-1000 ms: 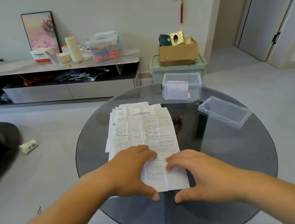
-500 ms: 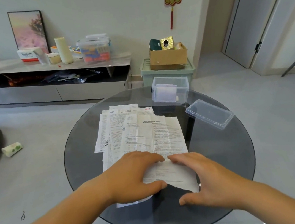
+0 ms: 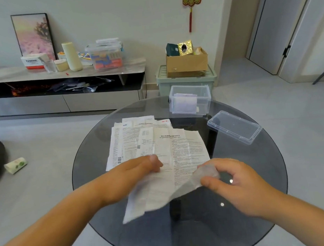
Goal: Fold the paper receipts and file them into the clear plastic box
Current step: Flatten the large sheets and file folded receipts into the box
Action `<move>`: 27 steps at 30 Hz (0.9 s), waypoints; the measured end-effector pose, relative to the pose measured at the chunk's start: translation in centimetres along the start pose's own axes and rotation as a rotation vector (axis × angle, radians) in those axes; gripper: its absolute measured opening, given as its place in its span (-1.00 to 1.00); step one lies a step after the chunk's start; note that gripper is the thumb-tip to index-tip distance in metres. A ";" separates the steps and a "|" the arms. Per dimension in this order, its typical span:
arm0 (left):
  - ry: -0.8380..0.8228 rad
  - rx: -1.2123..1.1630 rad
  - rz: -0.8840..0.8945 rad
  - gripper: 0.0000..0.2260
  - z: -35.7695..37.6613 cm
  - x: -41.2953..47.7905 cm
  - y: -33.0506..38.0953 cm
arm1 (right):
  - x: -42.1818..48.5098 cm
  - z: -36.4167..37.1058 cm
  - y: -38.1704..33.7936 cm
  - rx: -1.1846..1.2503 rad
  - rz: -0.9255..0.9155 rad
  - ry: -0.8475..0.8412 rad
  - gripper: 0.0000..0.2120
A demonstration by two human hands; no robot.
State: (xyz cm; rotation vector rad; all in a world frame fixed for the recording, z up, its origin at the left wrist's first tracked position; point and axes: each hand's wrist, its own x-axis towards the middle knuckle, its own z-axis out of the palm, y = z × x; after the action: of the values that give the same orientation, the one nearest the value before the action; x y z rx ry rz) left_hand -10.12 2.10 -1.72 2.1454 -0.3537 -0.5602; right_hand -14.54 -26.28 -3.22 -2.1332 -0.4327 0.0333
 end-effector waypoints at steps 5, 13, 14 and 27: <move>-0.101 -0.245 -0.080 -0.09 -1.8 1.7 -1.5 | 1.0 0.0 -1.7 0.229 0.015 0.159 -0.73; 0.120 -0.374 -0.024 -0.38 -1.4 3.0 -1.2 | 6.9 0.0 0.3 0.224 0.230 0.392 -0.84; 0.184 -0.245 -0.027 -0.34 -1.1 3.2 -1.2 | 7.4 0.1 0.8 0.205 0.259 0.392 -0.82; 0.378 0.086 -0.090 -0.52 -0.1 6.0 -0.8 | 9.0 0.3 2.3 0.227 0.347 0.371 -0.64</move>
State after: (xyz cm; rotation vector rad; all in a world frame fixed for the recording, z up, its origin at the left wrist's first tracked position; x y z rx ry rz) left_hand -4.85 0.02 -3.88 2.3001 -0.0731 -0.1813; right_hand -5.53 -24.33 -4.04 -1.9115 0.1538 -0.1100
